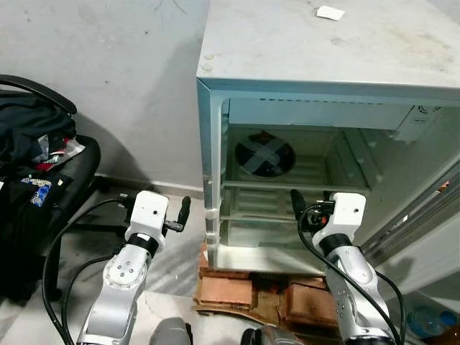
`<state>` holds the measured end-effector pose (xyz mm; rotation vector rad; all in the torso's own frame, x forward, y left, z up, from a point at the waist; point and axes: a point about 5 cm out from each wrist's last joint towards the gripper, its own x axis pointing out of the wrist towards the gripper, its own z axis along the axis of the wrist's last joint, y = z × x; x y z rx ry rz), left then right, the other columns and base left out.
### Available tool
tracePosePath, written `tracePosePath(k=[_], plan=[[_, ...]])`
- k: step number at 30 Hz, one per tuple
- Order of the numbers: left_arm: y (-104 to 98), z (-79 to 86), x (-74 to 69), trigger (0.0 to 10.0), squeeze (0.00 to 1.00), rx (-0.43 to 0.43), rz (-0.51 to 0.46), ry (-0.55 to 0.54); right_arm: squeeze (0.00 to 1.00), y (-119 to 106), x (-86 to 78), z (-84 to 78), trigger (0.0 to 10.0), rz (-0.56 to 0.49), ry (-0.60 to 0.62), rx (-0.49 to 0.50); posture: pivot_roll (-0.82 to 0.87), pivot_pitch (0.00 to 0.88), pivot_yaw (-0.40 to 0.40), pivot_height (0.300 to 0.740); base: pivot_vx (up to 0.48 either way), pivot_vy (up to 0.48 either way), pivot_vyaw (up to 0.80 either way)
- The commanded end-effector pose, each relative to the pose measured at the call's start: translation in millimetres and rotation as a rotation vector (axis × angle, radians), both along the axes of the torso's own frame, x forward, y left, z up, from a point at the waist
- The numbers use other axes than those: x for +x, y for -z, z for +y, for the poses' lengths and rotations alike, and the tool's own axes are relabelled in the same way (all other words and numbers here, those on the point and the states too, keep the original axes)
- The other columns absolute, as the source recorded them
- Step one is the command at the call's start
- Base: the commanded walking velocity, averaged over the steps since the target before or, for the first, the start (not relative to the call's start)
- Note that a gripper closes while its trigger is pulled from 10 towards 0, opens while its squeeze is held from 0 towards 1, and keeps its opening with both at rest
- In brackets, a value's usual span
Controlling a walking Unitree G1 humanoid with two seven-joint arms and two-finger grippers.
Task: Restocking fridge
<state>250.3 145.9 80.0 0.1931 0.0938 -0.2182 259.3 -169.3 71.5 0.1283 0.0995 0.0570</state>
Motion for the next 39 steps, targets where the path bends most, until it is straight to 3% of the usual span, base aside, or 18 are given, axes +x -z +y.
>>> tracePosePath(k=[1, 9, 18, 21, 23, 27, 28, 39], plan=[[3, -0.4, -0.7, 10.0, 0.0, 0.005, 0.006, 0.002, 0.0, -6, -0.4, -1.3, 10.0, -0.02, 0.007, 0.002, 0.11, 0.037, -0.027, 0.74, -0.266, 0.0, 0.0], [3, 0.7, 2.4, 10.0, 0.0, 0.004, -0.003, -0.001, 0.0, -11, 9.5, -0.2, 10.0, -0.022, 0.014, 0.037, 0.11, 0.036, -0.025, 0.74, -0.287, 0.0, 0.0], [1, 2.9, 4.9, 10.0, 0.0, 0.024, -0.026, -0.019, 0.0, -11, 13.2, 0.4, 10.0, -0.008, 0.042, -0.014, 0.1, 0.032, -0.025, 0.74, -0.218, 0.0, 0.0], [0, 3.9, 6.8, 10.0, 0.0, 0.044, -0.036, -0.018, 0.0, -9, 14.1, 3.6, 10.0, 0.009, 0.036, 0.058, 0.1, 0.031, -0.025, 0.74, 0.0, 0.0, 0.0], [1, 5.2, 7.9, 10.0, 0.0, 0.042, -0.033, -0.028, 0.0, -8, 14.2, 3.7, 10.0, 0.009, 0.03, 0.052, 0.1, 0.031, -0.025, 0.74, 0.0, 0.0, 0.0], [2, 9.0, 10.4, 10.0, 0.0, 0.066, -0.029, -0.038, 0.0, -7, 15.5, 5.1, 10.0, -0.007, 0.039, -0.002, 0.1, 0.03, -0.025, 0.74, 0.0, -0.294, 0.0], [2, 8.9, 10.9, 10.0, 0.0, 0.067, -0.025, -0.035, 0.0, -5, 15.5, 7.3, 10.0, 0.019, 0.009, 0.038, 0.1, 0.032, -0.026, 0.74, 0.0, -0.375, 0.0], [6, 6.9, 10.1, 10.0, 0.0, 0.073, -0.005, -0.02, 0.0, -9, 16.5, 6.7, 10.0, -0.01, -0.022, 0.081, 0.1, 0.033, -0.026, 0.74, 0.0, -0.466, 0.0]])
